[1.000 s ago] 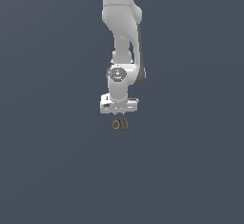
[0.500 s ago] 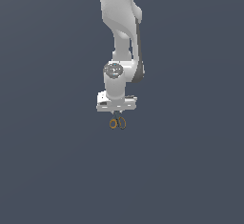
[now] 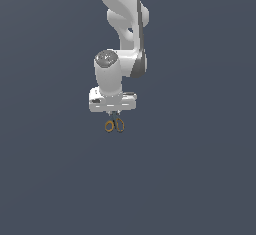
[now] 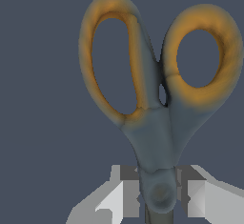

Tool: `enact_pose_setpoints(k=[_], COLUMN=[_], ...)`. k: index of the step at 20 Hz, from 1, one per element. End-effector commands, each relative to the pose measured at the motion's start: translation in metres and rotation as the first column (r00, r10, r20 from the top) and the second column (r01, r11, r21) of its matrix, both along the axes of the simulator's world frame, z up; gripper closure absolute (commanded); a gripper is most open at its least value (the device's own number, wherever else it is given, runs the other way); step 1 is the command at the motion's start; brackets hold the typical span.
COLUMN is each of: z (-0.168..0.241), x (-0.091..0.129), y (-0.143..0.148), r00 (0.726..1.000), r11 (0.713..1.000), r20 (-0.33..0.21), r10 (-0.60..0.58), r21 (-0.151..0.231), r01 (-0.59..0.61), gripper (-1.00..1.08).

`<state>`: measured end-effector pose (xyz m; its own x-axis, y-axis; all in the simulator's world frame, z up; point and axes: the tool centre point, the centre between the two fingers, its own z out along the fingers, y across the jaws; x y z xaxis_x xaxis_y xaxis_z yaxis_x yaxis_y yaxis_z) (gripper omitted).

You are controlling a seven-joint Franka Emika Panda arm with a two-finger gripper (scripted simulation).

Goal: Pick up the object and move it to a goal position.

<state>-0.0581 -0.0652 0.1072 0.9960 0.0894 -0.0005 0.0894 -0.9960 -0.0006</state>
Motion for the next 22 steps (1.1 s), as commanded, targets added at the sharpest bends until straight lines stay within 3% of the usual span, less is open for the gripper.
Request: enact_pose_setpoints(k=[1, 22], z=[0.025, 0.211], x=[0.007, 0.066], y=[-0.012, -0.104], r00=[1.0, 1.0], r11=[1.0, 1.0], r20=[0.001, 0.001], r10=[0.0, 0.0], r21=[0.001, 0.001], r01=[0.0, 0.0], gripper=[1.08, 1.08])
